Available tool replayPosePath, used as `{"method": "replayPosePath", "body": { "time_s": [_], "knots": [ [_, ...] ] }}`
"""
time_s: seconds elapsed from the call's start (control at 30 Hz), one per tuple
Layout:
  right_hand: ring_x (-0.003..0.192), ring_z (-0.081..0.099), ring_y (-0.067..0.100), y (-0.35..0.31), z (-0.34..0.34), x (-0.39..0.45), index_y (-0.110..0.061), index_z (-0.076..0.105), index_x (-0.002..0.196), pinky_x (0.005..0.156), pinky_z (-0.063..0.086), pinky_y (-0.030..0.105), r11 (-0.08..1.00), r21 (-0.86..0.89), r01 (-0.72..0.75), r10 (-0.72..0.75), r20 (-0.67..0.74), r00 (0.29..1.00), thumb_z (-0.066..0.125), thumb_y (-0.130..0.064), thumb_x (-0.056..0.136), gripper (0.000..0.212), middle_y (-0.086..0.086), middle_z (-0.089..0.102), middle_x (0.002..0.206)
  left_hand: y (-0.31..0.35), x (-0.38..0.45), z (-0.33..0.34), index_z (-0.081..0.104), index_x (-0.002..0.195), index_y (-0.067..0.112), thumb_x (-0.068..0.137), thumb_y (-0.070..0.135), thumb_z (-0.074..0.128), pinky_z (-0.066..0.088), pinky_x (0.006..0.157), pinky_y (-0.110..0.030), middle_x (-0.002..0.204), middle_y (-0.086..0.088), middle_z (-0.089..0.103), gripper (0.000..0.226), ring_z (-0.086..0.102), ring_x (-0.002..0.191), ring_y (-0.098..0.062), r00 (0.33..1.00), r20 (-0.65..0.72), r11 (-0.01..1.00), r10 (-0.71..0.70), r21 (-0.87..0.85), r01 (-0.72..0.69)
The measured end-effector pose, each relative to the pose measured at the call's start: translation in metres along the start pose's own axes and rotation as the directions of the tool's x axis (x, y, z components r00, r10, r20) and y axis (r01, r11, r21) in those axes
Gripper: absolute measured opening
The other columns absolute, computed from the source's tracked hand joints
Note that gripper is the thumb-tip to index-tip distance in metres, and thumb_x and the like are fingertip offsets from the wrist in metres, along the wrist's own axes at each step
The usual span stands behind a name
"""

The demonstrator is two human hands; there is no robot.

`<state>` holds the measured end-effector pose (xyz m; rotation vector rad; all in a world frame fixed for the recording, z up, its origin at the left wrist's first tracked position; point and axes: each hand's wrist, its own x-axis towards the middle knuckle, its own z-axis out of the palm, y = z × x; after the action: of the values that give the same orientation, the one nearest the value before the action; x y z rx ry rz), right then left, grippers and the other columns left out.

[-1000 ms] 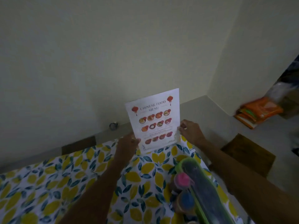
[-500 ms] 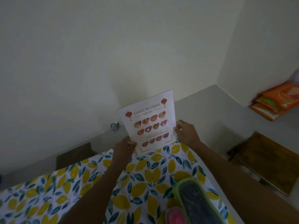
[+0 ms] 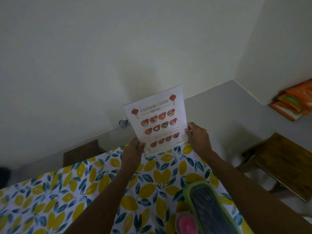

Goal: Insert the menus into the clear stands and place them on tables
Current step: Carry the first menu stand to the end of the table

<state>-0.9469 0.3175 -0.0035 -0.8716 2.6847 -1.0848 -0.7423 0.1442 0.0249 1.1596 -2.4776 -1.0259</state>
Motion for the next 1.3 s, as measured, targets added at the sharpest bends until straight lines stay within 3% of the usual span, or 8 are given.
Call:
{"method": "replayPosePath", "body": {
  "time_s": [0.1, 0.17, 0.3, 0.4, 0.57, 0.73, 0.97, 1.3],
  "knots": [
    [0.085, 0.068, 0.027, -0.004, 0.001, -0.004, -0.011, 0.059, 0.108, 0.073, 0.055, 0.035, 0.993, 0.096, -0.072, 0.072, 0.004, 0.997, 0.054, -0.022, 0.096, 0.018, 0.012, 0.072, 0.098, 0.002, -0.001, 0.002, 0.053, 0.106, 0.015, 0.091, 0.047, 0.053, 0.060, 0.067, -0.048, 0.093, -0.008, 0.072, 0.035, 0.070, 0.080, -0.023, 1.000, -0.021, 1.000, 0.005, -0.028, -0.005],
    [0.090, 0.069, 0.025, -0.008, 0.001, -0.006, -0.012, 0.056, 0.117, 0.077, 0.056, 0.035, 0.980, 0.152, -0.125, 0.122, 0.027, 0.992, 0.055, -0.023, 0.095, 0.024, 0.012, 0.072, 0.107, 0.012, -0.003, 0.001, 0.049, 0.114, 0.014, 0.091, 0.038, 0.059, 0.059, 0.072, -0.044, 0.100, -0.010, 0.071, 0.035, 0.069, 0.087, -0.026, 0.998, -0.018, 0.998, -0.056, -0.013, 0.056],
    [0.094, 0.068, 0.023, -0.014, -0.005, -0.015, -0.015, 0.052, 0.123, 0.081, 0.056, 0.037, 0.971, 0.170, -0.169, 0.161, 0.060, 0.985, 0.056, -0.027, 0.094, 0.032, 0.010, 0.069, 0.115, 0.026, -0.008, 0.002, 0.042, 0.121, 0.009, 0.090, 0.025, 0.065, 0.044, 0.068, -0.032, 0.106, -0.009, 0.065, 0.043, 0.063, 0.093, -0.026, 0.991, 0.026, 0.991, -0.135, -0.007, 0.135],
    [0.102, 0.066, 0.030, -0.018, -0.018, -0.025, -0.013, 0.049, 0.128, 0.087, 0.056, 0.045, 0.982, 0.109, -0.154, 0.152, 0.032, 0.988, 0.056, -0.029, 0.094, 0.038, 0.013, 0.067, 0.120, 0.026, -0.012, -0.004, 0.041, 0.122, 0.008, 0.090, 0.028, 0.065, 0.046, 0.069, -0.034, 0.111, -0.013, 0.065, 0.045, 0.064, 0.098, -0.030, 0.990, 0.064, 0.992, -0.127, 0.034, 0.125],
    [0.108, 0.061, 0.031, -0.035, -0.044, -0.046, -0.017, 0.045, 0.132, 0.090, 0.053, 0.046, 0.992, -0.054, -0.112, 0.115, 0.052, 0.992, 0.053, -0.031, 0.094, 0.042, 0.013, 0.064, 0.121, 0.029, -0.032, -0.020, 0.042, 0.127, 0.013, 0.090, 0.045, 0.058, 0.052, 0.088, -0.046, 0.124, -0.013, 0.058, 0.051, 0.059, 0.110, -0.033, 0.996, 0.059, 0.978, -0.069, 0.201, 0.056],
    [0.112, 0.056, 0.033, -0.066, -0.061, -0.077, -0.017, 0.041, 0.135, 0.090, 0.051, 0.047, 0.972, -0.234, -0.007, 0.040, 0.135, 0.990, 0.049, -0.035, 0.094, 0.045, 0.015, 0.061, 0.123, 0.029, -0.067, -0.041, 0.041, 0.128, 0.017, 0.090, 0.055, 0.049, 0.050, 0.088, -0.047, 0.121, -0.012, 0.055, 0.055, 0.058, 0.108, -0.033, 0.995, 0.044, 0.906, 0.092, 0.410, -0.102],
    [0.115, 0.052, 0.034, -0.139, -0.069, -0.141, -0.024, 0.041, 0.137, 0.094, 0.047, 0.046, 0.864, -0.430, 0.261, -0.129, 0.312, 0.941, 0.050, -0.048, 0.090, 0.054, 0.009, 0.055, 0.137, 0.001, -0.129, -0.095, 0.048, 0.131, 0.019, 0.089, 0.062, 0.043, 0.044, 0.092, -0.046, 0.123, -0.012, 0.057, 0.060, 0.056, 0.111, -0.034, 0.968, 0.001, 0.818, 0.250, 0.535, -0.212],
    [0.124, 0.047, 0.037, -0.279, 0.000, -0.295, -0.019, 0.035, 0.144, 0.099, 0.046, 0.049, 0.790, -0.469, 0.394, -0.206, 0.403, 0.892, 0.045, -0.052, 0.091, 0.063, 0.011, 0.049, 0.143, -0.117, -0.264, -0.218, 0.036, 0.143, 0.023, 0.092, 0.062, 0.038, 0.035, 0.107, -0.049, 0.146, -0.012, 0.042, 0.065, 0.042, 0.131, -0.034, 0.979, -0.040, 0.838, 0.202, 0.524, -0.152]
  ]
}}
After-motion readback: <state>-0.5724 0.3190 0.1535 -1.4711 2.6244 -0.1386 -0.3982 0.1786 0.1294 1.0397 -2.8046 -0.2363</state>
